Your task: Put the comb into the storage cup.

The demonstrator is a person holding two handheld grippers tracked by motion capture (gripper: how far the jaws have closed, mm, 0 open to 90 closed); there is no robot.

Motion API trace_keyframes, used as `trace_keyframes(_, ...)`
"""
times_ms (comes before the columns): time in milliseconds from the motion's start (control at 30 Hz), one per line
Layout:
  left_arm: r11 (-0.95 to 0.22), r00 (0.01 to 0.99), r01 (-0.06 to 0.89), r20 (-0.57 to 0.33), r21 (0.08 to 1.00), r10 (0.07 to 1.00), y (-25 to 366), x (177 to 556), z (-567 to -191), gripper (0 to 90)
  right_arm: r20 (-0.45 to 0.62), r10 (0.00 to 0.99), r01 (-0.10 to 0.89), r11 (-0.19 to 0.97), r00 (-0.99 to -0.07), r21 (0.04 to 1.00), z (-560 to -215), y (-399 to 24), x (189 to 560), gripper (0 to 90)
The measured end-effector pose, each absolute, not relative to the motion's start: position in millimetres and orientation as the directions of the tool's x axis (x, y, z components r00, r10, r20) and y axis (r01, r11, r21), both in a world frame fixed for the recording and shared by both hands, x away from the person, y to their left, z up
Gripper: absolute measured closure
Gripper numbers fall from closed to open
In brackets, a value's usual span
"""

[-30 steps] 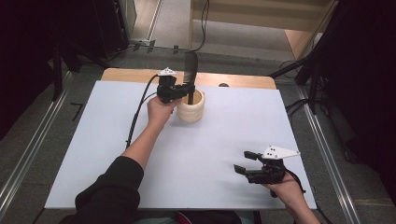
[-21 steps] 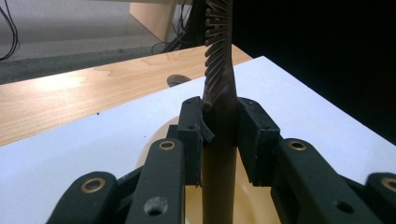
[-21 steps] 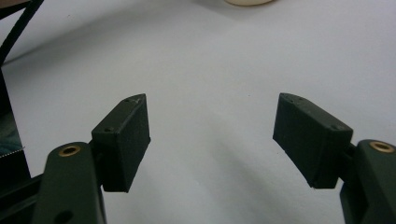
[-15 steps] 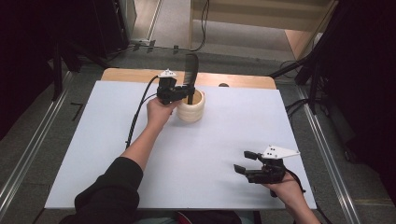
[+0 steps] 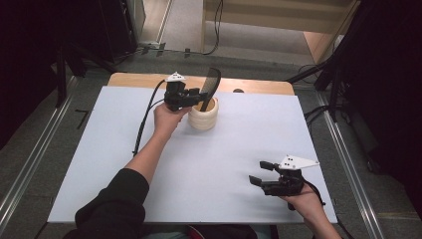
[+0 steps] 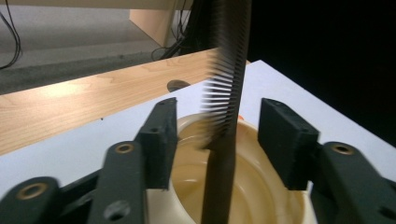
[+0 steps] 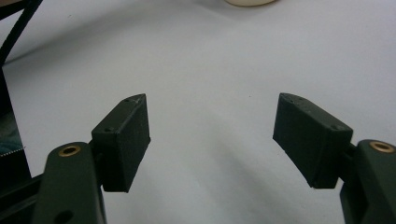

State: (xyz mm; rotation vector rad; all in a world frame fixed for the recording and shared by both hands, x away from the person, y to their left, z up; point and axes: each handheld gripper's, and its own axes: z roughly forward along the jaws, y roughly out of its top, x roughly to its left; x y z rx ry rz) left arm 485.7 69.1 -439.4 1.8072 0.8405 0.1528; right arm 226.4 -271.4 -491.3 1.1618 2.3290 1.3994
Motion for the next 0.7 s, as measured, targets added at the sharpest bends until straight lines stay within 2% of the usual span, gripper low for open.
trace_keyframes(167,-0.142,0.731,0.491,-0.318,0.86,0.604,76.3,485.9,-434.3,42.6,0.22,0.7,0.524,0.254,-0.68,0.813,-491.7,-270.5,227.3,25.3)
trace_keyframes(700,-0.124,0.716,0.538,-0.374,0.833,0.59,107.8,479.3,-426.9,36.7,0.219,0.701,0.53,0.261,-0.679,0.807,-491.9,-269.7,227.0,25.3)
